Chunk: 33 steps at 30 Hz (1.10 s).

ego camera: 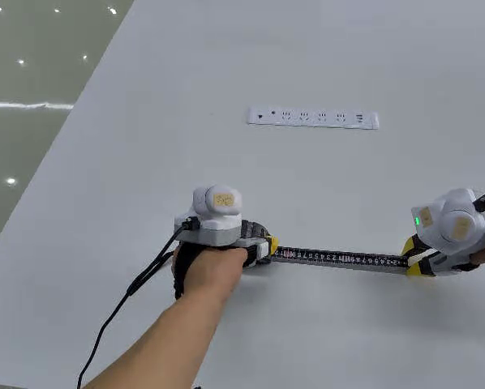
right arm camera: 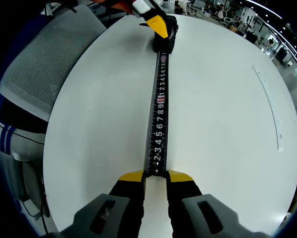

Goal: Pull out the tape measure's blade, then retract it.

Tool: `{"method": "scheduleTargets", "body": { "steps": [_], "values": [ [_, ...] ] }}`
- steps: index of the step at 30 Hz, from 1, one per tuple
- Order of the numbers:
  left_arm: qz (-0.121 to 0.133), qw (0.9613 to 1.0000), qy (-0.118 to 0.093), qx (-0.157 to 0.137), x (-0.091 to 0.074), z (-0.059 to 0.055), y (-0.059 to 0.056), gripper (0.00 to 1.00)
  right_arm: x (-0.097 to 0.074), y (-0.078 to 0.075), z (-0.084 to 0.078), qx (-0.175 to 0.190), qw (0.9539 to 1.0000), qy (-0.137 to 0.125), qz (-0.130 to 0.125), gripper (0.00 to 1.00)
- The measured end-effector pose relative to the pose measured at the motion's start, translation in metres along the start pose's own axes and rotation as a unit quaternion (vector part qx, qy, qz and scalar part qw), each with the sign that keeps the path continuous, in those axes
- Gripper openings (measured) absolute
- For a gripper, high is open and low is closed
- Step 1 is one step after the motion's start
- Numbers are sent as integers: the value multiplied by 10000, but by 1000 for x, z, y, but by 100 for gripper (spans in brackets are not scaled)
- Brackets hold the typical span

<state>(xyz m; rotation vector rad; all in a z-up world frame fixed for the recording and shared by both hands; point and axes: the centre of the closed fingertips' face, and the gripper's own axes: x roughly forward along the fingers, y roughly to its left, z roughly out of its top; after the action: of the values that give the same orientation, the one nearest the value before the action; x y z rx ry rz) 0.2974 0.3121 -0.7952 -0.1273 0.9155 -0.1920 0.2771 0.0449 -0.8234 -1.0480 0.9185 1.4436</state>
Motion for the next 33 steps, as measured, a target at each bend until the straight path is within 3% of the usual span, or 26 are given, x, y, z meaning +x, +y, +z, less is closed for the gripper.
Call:
{"method": "scheduleTargets", "body": {
  "steps": [12,26,33],
  "values": [
    [-80,9999,-66,65,1,1,-4,60,0,1,1,-72,10000,20,32,12],
    [-113,9995,-211,225,1,3,-4,60,-1,1,1,-72,10000,34,45,12],
    [-152,9988,-292,351,0,3,-5,59,-1,1,1,64,10000,26,42,12]
  ]
}}
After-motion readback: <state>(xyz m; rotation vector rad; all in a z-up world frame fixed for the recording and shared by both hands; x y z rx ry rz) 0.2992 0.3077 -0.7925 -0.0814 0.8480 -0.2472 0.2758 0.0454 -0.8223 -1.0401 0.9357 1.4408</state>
